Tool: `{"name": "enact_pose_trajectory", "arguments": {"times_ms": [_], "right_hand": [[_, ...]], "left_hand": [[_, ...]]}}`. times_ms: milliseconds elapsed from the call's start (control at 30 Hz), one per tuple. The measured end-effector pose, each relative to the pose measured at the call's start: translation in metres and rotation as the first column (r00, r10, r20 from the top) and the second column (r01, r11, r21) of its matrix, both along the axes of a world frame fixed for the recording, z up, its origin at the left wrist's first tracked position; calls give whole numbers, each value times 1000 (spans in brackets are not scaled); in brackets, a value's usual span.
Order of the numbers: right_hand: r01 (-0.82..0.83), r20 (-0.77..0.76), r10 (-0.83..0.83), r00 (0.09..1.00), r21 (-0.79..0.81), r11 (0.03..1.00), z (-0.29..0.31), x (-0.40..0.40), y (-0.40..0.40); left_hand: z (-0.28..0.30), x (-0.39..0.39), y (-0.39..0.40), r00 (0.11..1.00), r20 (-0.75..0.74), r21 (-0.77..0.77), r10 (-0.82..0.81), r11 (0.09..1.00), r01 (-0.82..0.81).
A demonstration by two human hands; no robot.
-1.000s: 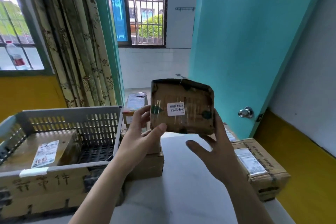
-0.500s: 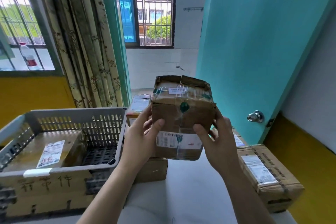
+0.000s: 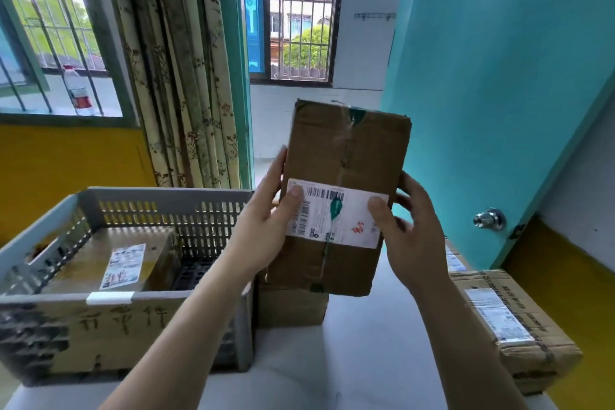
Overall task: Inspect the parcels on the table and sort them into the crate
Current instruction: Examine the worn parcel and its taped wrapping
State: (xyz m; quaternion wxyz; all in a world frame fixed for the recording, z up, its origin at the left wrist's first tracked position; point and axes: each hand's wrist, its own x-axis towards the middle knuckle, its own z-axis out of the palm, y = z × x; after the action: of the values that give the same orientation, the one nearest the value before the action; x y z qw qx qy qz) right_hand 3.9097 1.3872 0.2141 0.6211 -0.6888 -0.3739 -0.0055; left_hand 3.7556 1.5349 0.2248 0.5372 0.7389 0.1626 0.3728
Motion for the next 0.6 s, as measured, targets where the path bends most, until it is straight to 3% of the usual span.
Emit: {"name": "enact_pose_trajectory", "arguments": {"times_ms": [167, 367, 600], "right_hand": [[-64, 35, 68, 997, -96, 993, 16, -33, 38], [-14, 12, 15, 1000, -87, 996, 28, -96, 113], [-13, -106, 2, 994, -102, 995, 20, -158, 203]], "left_hand": [[10, -32, 38, 997, 41, 8, 61, 998, -62], [22, -97, 115, 989, -32, -71, 141, 987, -143], [18, -174, 197, 991, -78, -128, 107, 985, -117]]}}
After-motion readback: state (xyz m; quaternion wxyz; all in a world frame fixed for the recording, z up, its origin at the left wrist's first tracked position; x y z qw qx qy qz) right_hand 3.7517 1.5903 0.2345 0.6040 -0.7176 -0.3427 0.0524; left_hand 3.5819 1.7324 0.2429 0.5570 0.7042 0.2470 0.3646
